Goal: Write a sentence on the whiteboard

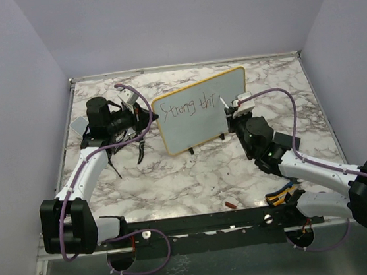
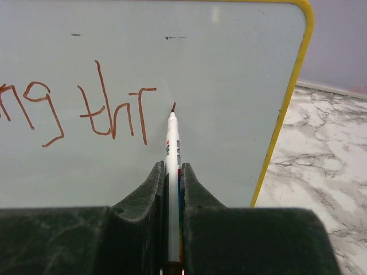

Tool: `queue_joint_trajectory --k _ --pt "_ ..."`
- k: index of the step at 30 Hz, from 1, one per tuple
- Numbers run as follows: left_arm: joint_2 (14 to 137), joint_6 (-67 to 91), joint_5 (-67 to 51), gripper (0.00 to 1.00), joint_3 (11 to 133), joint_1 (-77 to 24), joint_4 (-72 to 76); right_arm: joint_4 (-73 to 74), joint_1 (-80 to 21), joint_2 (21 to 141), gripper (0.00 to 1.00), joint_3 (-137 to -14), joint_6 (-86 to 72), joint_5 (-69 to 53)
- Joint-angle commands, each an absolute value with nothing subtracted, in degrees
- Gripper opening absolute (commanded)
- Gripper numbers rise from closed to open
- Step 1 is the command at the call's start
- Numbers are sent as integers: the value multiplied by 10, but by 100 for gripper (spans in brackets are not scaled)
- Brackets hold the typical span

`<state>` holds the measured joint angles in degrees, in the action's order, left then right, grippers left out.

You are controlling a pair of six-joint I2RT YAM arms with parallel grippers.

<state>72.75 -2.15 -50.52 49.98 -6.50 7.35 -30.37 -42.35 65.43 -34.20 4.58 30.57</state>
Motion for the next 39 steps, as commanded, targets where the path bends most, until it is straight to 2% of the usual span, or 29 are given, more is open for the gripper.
queue_joint_trajectory --k 1,11,20,39 --pt "722 -53 -479 0 489 -64 63 -318 -421 667 0 -352 50 282" --pt "722 -53 -479 0 489 -64 63 -295 -421 667 1 -339 35 270" --pt "722 -53 -478 0 489 -64 63 -268 -421 671 1 -332 11 310" --pt "720 -53 -479 0 488 -64 63 -291 -420 677 1 -360 45 349"
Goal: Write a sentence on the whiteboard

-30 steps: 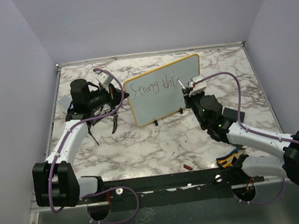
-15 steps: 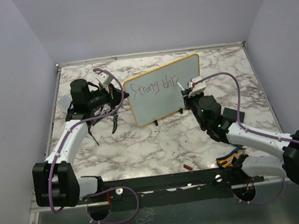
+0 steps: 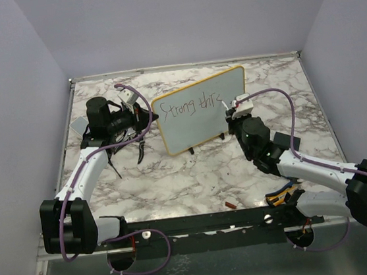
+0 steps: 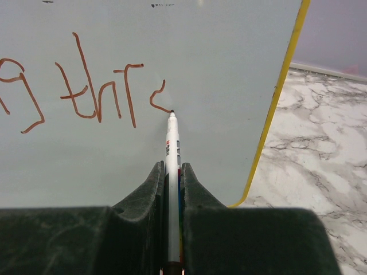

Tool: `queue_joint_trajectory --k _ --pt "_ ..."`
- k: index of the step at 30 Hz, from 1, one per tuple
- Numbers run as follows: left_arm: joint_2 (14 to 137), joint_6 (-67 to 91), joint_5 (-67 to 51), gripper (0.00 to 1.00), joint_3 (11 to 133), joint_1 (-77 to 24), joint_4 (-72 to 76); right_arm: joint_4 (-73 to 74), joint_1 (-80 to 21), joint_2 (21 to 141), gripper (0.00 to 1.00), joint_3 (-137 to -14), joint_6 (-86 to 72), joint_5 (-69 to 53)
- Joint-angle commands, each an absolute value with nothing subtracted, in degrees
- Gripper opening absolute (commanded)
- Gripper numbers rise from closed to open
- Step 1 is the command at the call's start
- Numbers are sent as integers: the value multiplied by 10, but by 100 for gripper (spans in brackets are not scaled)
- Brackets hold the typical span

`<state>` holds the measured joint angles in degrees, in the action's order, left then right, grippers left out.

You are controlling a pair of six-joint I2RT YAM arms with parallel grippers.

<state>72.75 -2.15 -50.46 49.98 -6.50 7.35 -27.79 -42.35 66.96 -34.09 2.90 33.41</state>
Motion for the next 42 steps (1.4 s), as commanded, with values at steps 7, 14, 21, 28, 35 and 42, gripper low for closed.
queue_joint_trajectory --k 7,14,21,28,35,42 --pt "720 -53 -478 0 488 -64 63 -300 -421 679 1 -370 55 337" --pt "721 -53 -479 0 488 -64 63 -299 -421 679 1 -366 57 310" --pt "721 -53 -478 0 488 -64 63 -297 -420 666 1 -358 57 303" --pt "722 -53 -476 0 489 -64 63 -304 -420 632 1 -343 63 340" --pt "721 -53 -477 0 488 -64 63 -308 -401 630 0 -342 60 324" --pt "722 -53 -477 0 489 -64 63 -311 -384 640 1 -345 53 286"
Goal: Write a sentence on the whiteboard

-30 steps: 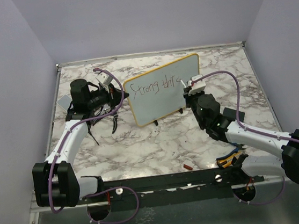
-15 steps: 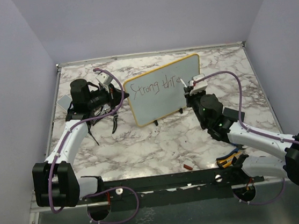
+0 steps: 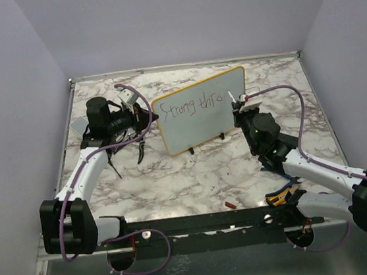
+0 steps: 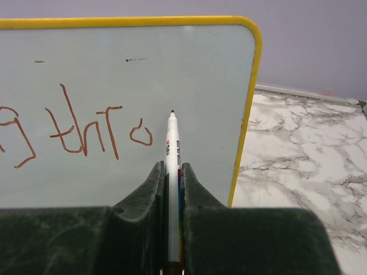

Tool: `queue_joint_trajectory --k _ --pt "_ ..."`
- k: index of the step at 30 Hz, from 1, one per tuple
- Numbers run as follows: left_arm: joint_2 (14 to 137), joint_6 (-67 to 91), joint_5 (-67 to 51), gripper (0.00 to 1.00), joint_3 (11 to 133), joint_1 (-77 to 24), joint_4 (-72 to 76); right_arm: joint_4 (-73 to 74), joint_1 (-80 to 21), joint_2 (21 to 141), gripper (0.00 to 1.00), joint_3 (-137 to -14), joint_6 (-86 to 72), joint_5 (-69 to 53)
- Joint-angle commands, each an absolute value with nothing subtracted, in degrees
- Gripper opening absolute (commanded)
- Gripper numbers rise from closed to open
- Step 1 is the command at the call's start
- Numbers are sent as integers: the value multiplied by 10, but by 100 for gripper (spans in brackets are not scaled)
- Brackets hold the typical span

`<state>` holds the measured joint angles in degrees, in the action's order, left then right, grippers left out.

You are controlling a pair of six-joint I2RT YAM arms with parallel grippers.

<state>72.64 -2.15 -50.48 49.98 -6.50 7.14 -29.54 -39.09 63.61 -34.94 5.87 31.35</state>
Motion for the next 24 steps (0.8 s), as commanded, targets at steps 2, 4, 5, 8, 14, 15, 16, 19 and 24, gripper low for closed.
queue_joint_trajectory --k 2,4,5,8,14,15,16,19,24 --pt "722 -53 -477 0 489 -64 63 -314 -384 643 1 -345 52 277" --pt "722 -53 -477 0 490 -64 63 -316 -383 646 1 -345 53 271" --pt "722 -54 -477 0 490 -64 63 -316 -383 647 1 -344 54 267" --pt "722 -54 -477 0 489 -64 63 -316 -383 651 1 -344 54 263" --pt "721 -54 -477 0 489 -64 63 -303 -382 664 1 -346 45 271" --pt "721 -54 -478 0 489 -64 63 -296 -382 664 1 -346 40 274" --pt "720 -54 -477 0 489 -64 63 -291 -382 664 0 -343 35 276" --pt "720 -54 -477 0 489 -64 63 -277 -382 657 1 -332 18 278" --pt "721 -54 -477 0 489 -64 63 -263 -382 650 1 -318 5 286"
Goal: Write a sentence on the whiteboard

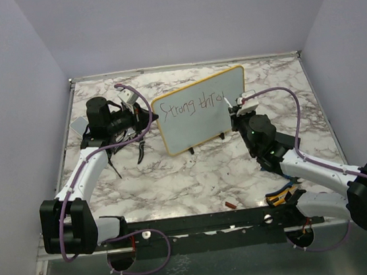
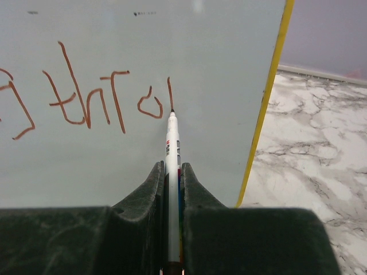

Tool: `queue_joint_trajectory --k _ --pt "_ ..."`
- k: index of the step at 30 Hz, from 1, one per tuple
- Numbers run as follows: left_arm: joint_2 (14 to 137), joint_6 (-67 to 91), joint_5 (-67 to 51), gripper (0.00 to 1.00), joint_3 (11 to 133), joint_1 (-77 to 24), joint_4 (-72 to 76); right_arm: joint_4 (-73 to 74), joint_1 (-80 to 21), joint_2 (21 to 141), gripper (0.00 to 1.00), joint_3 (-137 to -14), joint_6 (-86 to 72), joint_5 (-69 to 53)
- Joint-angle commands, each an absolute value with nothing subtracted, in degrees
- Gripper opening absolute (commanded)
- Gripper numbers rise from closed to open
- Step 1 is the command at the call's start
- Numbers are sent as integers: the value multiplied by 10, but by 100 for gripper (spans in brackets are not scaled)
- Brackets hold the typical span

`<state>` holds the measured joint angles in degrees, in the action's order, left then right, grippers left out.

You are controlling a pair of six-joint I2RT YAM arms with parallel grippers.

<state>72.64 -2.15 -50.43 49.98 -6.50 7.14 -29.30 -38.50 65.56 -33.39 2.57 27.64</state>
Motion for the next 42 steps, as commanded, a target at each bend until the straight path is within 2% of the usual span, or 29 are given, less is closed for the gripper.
queue_joint_trajectory --k 1,21,42 --pt "721 -54 -478 0 489 -64 63 -263 -381 651 1 -317 4 287" --pt "719 -54 -476 0 488 -63 63 -307 -378 669 1 -374 72 317" --pt "721 -54 -478 0 489 -64 63 -262 -378 677 1 -326 7 308"
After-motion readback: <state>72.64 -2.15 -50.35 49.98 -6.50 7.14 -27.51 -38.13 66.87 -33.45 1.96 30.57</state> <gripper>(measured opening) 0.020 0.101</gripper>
